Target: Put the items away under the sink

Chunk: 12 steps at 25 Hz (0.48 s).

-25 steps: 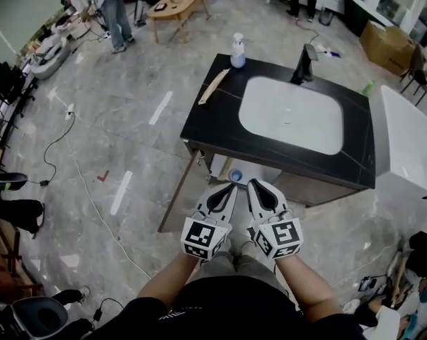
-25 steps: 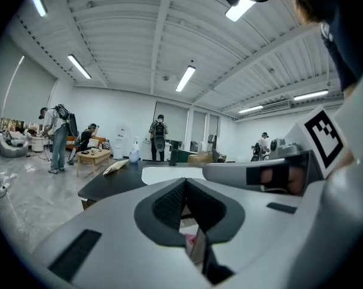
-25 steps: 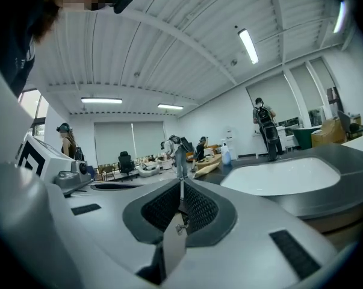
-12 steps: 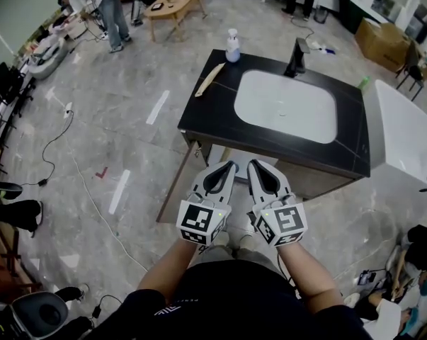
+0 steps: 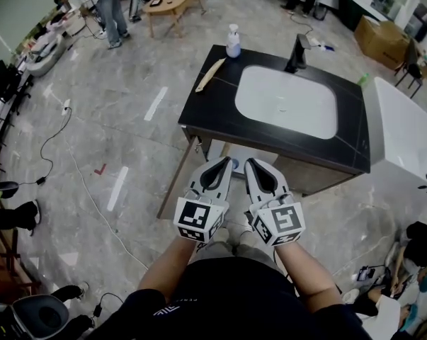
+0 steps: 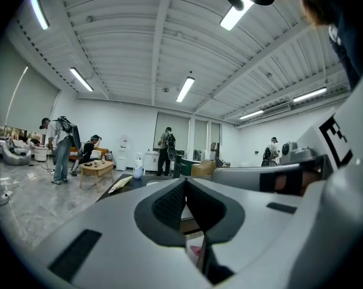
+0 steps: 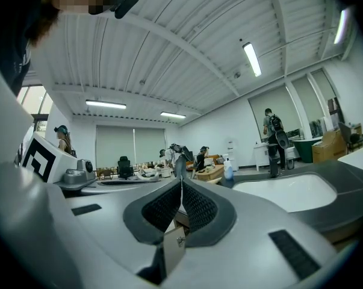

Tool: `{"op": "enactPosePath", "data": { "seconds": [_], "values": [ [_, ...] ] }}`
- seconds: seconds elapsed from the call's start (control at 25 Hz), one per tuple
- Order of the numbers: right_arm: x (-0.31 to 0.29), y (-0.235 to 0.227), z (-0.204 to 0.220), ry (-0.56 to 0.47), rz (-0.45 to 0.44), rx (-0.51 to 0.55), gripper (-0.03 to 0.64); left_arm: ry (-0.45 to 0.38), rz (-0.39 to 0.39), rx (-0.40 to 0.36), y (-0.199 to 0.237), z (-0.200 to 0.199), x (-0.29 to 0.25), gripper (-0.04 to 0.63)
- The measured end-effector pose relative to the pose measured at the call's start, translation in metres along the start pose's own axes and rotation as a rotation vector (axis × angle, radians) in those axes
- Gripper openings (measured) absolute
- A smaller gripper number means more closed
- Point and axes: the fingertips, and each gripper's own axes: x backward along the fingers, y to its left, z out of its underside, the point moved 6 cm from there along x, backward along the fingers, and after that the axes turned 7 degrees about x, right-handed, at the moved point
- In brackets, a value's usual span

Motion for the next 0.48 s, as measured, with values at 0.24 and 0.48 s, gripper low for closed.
{"op": "enactPosePath", "data": {
  "seconds": [0.24,0.48],
  "values": [
    [-0.0024,-0.001,-0.0002,0.003,0.011,0.0,0.037,0.01,0.005,0.015,0.0025,0.0034,-0.0008,0.009],
    [-0.0049,-0.0016,0.0001,0.006,0.016,-0.005,0.037,0.016,0.006,0.02,0.0065,0.0036,-0.003,0.009]
  ]
}}
